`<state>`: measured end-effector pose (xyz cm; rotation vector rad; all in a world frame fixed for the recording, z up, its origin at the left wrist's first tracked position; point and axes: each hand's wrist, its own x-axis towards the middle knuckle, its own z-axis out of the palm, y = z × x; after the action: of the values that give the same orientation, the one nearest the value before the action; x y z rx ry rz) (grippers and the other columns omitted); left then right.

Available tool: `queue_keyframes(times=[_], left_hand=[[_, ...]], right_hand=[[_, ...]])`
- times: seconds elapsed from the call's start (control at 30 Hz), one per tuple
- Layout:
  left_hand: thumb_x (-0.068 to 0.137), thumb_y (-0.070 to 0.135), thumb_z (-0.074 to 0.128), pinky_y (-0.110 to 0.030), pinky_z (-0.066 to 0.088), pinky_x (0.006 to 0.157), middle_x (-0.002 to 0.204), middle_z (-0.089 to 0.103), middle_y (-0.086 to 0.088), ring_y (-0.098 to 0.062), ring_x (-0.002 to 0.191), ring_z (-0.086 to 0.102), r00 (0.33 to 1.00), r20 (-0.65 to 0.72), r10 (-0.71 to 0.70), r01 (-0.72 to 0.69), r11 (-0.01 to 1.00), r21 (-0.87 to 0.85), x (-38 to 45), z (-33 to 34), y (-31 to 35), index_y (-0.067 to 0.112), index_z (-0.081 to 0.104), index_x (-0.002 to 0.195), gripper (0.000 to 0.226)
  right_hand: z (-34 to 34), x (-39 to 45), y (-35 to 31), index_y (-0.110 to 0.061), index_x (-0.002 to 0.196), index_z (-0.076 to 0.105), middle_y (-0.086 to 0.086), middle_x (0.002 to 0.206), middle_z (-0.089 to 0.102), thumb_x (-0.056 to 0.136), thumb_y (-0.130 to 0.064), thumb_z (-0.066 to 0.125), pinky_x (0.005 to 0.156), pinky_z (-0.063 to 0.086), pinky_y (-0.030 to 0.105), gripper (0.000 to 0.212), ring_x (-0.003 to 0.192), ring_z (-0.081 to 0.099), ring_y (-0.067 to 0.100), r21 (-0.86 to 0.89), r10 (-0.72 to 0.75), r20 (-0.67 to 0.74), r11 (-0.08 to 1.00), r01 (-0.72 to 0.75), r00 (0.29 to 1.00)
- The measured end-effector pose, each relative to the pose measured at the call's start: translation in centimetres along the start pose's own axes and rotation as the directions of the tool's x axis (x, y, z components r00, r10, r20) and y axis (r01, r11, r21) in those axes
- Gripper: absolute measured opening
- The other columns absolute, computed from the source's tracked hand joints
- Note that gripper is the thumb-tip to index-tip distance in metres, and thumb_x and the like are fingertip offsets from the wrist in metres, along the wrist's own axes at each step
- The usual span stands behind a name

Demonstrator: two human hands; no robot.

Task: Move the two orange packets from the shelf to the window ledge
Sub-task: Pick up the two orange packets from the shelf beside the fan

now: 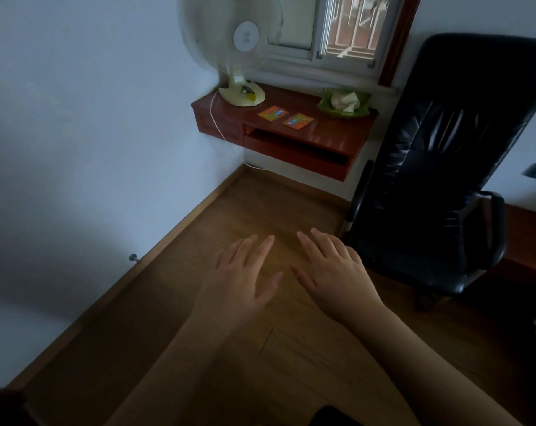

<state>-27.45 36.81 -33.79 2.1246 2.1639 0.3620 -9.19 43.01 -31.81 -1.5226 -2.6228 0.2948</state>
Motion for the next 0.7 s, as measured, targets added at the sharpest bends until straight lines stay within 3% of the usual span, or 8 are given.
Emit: queue_keyframes(times=[0.17, 0.47, 0.7], left_hand=[[0.09, 0.069, 0.021, -0.034, 0.019, 0.113, 0.157, 0.032, 0.005, -0.017, 0.144, 0.029, 1.0, -0.012, -0.016, 0.017, 0.999, 0.027, 6.5, 0.8, -0.9, 0.037, 0.015, 0.15, 0.069], [0.092, 0.067, 0.018, -0.029, 0.008, 0.109, 0.161, 0.022, 0.007, -0.014, 0.147, 0.022, 0.996, 0.0, -0.092, 0.092, 0.994, 0.061, 20.6, 3.4, -1.1, 0.037, 0.007, 0.151, 0.068], [0.09, 0.068, 0.017, -0.033, 0.013, 0.111, 0.159, 0.027, 0.005, -0.018, 0.146, 0.026, 0.993, -0.005, -0.121, 0.121, 0.988, 0.098, 29.3, 4.0, -0.5, 0.035, 0.018, 0.151, 0.069]], right_hand=[[-0.3, 5.8, 2.4, -0.033, 0.151, 0.013, -0.003, 0.161, 0.019, 0.094, -0.063, 0.02, 0.118, 0.017, 0.041, 0.065, 0.148, 0.015, 0.018, 0.028, 0.009, -0.003, 1.0, -0.009, 1.0], [-1.0, 18.1, 10.6, -0.034, 0.151, 0.014, -0.003, 0.161, 0.019, 0.093, -0.064, 0.018, 0.118, 0.018, 0.042, 0.066, 0.148, 0.016, 0.019, 0.07, 0.042, 0.021, 0.997, -0.043, 0.999], [-2.1, 25.4, 15.5, -0.035, 0.151, 0.012, -0.003, 0.162, 0.016, 0.093, -0.065, 0.017, 0.12, 0.017, 0.044, 0.066, 0.149, 0.014, 0.019, 0.083, -0.006, 0.088, 0.997, -0.001, 0.996]])
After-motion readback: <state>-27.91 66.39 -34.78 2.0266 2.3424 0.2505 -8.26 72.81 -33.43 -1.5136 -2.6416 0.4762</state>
